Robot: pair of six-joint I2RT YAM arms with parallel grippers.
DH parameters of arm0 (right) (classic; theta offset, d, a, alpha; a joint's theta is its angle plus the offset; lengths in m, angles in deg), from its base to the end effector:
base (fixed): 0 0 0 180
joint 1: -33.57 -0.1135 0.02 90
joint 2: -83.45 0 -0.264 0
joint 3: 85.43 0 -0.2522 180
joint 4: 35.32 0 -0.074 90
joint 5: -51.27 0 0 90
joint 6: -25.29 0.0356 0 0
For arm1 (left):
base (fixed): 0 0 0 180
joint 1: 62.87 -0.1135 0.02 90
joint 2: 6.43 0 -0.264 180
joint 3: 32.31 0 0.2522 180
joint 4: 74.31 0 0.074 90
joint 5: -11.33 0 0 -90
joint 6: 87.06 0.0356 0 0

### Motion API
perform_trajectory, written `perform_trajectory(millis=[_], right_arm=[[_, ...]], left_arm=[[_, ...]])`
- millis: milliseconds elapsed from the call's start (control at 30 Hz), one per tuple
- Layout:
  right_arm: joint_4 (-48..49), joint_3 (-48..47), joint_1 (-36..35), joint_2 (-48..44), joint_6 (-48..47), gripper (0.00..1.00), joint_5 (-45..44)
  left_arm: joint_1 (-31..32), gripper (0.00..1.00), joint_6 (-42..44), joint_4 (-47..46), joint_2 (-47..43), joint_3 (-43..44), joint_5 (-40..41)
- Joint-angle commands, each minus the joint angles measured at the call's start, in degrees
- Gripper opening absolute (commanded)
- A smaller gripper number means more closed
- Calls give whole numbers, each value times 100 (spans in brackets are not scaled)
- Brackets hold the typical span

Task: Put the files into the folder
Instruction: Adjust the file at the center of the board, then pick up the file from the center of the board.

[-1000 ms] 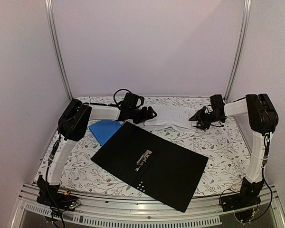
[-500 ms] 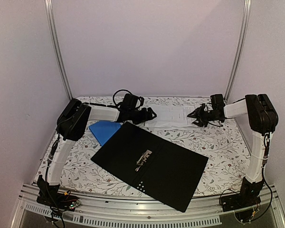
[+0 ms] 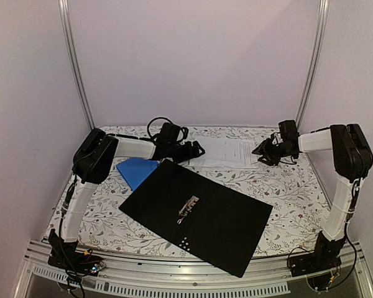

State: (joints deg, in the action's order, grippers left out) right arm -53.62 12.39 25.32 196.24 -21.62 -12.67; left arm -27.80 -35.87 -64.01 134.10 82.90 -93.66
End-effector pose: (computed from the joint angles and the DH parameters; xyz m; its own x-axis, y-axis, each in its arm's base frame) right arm 0.4025 0.0742 0.1486 -0.8280 0.5001 -0.2538 0.2067 0.6929 0.6908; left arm 0.4366 -0.3177 0.1103 -0.8271 -0.1590 -0.5390 0.2678 0.7317 -0.6269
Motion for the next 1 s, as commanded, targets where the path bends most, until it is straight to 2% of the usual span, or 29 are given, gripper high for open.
perform_trajectory(millis=[0,233,567,767,967], right_arm=[[-481,-86,-27,-384,-434,50,-593],[-991,-590,-27,26,-698,61,-1062],[-1252,-899,-27,662,-624,62,-1148],[-1383,-981,-27,787,-632,59,-853],[-1062,-737,-27,831,-410,53,-230]], left_arm=[[-5,88,83,770,-17,-160,152],[-80,92,167,1731,314,610,189],[-87,90,-69,2980,1168,2275,108],[-63,87,-548,2836,1196,2088,-463],[-10,84,-951,2152,991,1445,-1022]])
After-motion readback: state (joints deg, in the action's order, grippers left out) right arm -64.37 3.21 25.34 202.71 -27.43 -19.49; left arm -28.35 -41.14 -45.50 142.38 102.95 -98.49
